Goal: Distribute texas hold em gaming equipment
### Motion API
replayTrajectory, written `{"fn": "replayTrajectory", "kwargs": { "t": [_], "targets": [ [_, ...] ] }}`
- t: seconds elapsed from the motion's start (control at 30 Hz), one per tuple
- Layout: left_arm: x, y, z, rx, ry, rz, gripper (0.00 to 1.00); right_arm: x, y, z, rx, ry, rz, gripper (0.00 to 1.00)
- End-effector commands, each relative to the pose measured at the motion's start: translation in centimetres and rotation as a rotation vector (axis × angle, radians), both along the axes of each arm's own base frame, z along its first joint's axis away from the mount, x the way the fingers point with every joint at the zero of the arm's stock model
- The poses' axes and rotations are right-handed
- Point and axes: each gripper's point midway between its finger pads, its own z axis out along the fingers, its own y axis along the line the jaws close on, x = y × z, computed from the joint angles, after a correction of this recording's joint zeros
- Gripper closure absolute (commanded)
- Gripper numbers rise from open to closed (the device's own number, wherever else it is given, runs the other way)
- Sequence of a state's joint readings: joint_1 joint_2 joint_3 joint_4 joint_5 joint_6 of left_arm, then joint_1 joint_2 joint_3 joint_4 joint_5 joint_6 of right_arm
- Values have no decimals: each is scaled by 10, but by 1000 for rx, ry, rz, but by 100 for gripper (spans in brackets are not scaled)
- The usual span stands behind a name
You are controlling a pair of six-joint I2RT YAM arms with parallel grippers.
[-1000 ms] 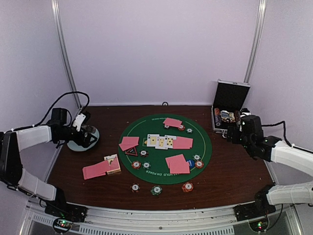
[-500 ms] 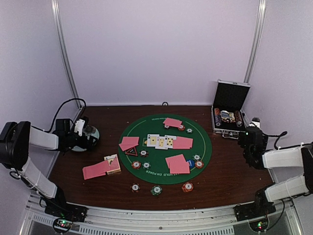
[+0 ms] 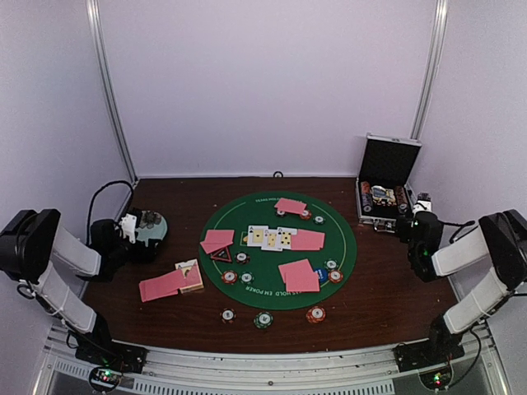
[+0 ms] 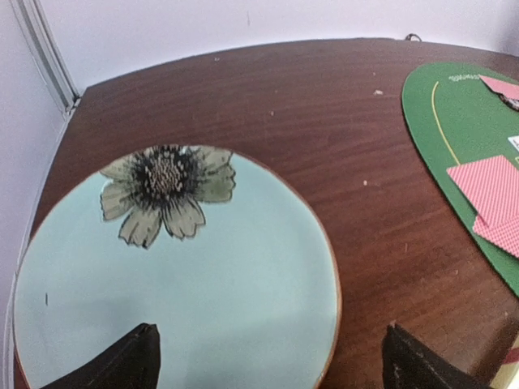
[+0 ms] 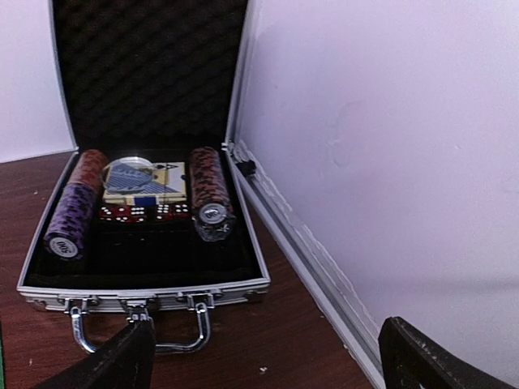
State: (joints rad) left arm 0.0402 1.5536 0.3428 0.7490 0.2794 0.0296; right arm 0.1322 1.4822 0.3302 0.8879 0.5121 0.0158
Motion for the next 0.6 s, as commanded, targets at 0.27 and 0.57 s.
{"fn": "replayTrajectory", "kwargs": {
  "t": [0.27, 0.57],
  "targets": [
    [17, 12, 27, 13, -128, 78, 2, 28, 13, 3, 28, -30, 150, 0],
    [17, 11, 27, 12, -129, 78, 3, 27, 16, 7, 11, -52, 168, 1]
  ]
}}
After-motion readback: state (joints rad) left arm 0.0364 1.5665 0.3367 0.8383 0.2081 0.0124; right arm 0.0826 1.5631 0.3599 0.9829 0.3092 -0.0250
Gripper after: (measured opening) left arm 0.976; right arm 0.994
